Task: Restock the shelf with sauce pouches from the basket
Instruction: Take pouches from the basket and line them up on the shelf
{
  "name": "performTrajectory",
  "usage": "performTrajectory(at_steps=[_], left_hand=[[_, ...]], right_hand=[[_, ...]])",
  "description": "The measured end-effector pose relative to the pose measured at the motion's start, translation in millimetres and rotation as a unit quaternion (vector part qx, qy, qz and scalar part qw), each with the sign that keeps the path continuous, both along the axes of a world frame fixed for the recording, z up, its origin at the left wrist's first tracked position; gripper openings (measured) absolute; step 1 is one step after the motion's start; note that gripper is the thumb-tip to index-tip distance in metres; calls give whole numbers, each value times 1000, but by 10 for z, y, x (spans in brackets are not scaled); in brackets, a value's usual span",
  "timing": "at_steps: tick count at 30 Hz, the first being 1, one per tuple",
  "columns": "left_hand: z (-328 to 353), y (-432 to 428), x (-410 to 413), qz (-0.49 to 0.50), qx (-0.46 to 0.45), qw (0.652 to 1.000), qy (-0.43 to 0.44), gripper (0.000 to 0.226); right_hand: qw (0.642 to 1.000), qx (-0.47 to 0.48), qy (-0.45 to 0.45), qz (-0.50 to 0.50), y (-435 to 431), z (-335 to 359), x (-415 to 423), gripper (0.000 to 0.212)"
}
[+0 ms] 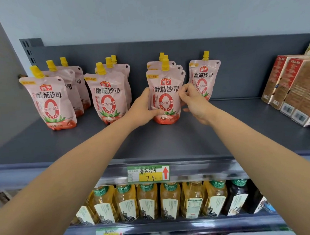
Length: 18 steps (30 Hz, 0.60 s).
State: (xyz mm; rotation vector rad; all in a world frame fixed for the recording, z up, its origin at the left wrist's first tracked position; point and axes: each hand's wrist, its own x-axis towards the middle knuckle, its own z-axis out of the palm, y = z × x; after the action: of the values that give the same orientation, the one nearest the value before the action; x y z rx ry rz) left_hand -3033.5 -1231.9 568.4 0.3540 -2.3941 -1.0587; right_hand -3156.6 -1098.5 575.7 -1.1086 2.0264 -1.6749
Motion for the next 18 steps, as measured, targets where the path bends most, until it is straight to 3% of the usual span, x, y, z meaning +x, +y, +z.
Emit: performTrajectory(at_steps=[11,15,18], left_hand=[[-67,73,-42,37,-7,999,28,72],[-53,104,-34,46,-9,998,38,84],[-52,148,-84,54,12,996,72,77]], right_hand=[[971,-60,101,-208,-277,-157,112,13],[978,-112,83,-153,-253,-155,118,12],[979,-108,128,-112,-229,-200,110,12]])
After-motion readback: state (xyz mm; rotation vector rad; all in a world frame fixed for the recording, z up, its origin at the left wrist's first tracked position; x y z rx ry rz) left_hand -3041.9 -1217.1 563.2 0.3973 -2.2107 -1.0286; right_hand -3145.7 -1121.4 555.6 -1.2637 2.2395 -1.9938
